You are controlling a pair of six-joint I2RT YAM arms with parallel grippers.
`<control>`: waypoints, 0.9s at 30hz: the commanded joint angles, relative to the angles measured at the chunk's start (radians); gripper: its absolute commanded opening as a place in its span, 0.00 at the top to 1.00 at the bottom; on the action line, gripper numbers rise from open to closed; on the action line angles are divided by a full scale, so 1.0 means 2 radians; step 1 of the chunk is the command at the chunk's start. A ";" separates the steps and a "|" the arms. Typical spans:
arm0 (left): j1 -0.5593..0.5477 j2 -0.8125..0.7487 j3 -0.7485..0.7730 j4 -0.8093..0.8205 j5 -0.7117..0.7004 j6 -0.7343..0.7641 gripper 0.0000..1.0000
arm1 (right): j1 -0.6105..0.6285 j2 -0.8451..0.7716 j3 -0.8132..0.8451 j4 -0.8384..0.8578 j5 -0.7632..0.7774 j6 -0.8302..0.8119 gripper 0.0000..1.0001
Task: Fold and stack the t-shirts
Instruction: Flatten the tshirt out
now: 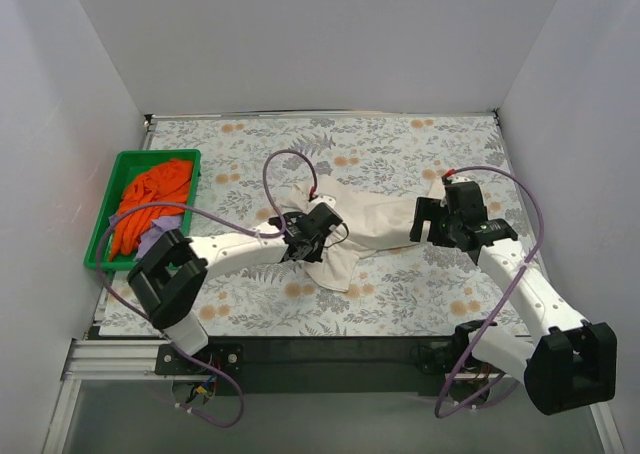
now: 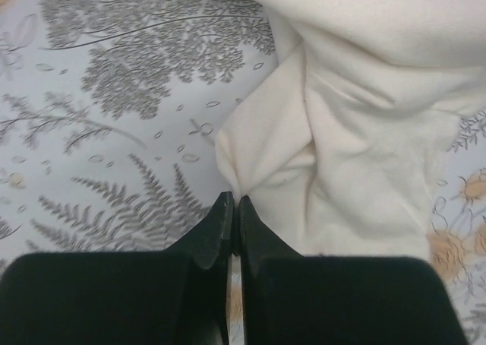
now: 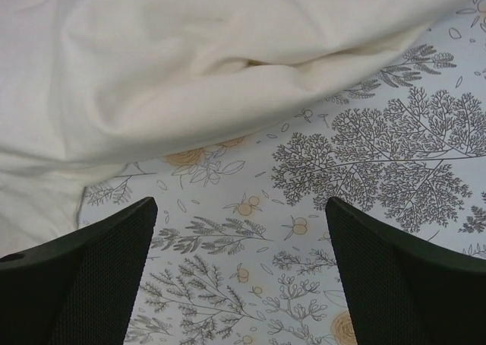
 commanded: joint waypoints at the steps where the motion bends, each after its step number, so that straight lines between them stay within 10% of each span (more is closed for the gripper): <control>1: 0.006 -0.100 0.010 -0.098 -0.041 -0.025 1.00 | -0.030 0.013 -0.017 0.068 -0.016 0.033 0.17; 11: 0.008 -0.208 -0.009 -0.156 -0.004 -0.069 1.00 | -0.131 0.058 -0.088 0.199 -0.097 0.125 0.11; 27: 0.008 -0.241 -0.004 -0.183 0.007 -0.087 1.00 | -0.178 0.147 -0.133 0.361 -0.152 0.147 0.30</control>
